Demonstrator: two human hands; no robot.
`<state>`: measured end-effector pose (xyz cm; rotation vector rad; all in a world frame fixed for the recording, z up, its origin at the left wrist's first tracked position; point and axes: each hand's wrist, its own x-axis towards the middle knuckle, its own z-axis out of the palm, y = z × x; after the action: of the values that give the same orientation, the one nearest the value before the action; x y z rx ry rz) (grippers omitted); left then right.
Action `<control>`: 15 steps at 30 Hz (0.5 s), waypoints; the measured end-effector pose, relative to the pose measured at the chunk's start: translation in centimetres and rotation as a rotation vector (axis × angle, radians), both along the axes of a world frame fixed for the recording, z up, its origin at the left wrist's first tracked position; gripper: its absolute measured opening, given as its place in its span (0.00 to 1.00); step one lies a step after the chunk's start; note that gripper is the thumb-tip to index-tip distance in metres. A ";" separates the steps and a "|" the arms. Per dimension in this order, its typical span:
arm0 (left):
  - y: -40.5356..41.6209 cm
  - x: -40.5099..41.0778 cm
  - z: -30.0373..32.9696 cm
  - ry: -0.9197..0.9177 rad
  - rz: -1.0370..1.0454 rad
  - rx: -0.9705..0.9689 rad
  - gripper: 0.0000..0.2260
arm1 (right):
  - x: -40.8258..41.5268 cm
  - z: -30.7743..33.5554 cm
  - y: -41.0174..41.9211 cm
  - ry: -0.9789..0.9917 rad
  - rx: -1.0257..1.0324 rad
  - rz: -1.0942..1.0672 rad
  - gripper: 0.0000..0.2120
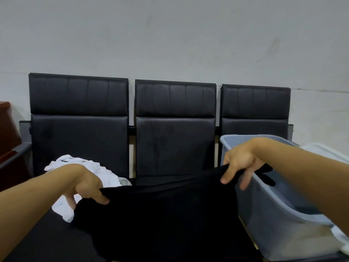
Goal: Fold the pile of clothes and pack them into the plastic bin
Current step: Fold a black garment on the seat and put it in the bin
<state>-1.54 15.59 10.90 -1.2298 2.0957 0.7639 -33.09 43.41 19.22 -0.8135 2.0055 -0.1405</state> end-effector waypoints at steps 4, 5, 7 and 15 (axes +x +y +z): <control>0.3 -1.9 0.4 0.319 0.225 -0.123 0.11 | -0.9 -2.4 -2.3 -0.174 -0.607 -0.336 0.10; 0.7 -2.8 0.6 0.504 0.373 -0.046 0.10 | -1.1 -2.9 -3.2 -0.216 -0.751 -0.439 0.12; 1.1 -4.7 1.3 0.949 0.724 0.217 0.08 | -1.3 -3.3 -5.0 -0.254 -0.994 -0.632 0.14; 3.1 -10.9 10.7 1.737 0.752 0.160 0.13 | -1.2 5.0 -8.9 -0.281 -1.547 -0.760 0.14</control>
<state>-12.41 18.68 21.58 -1.3555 2.3829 3.0918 -34.25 34.52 24.22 -0.7178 1.5435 -2.2565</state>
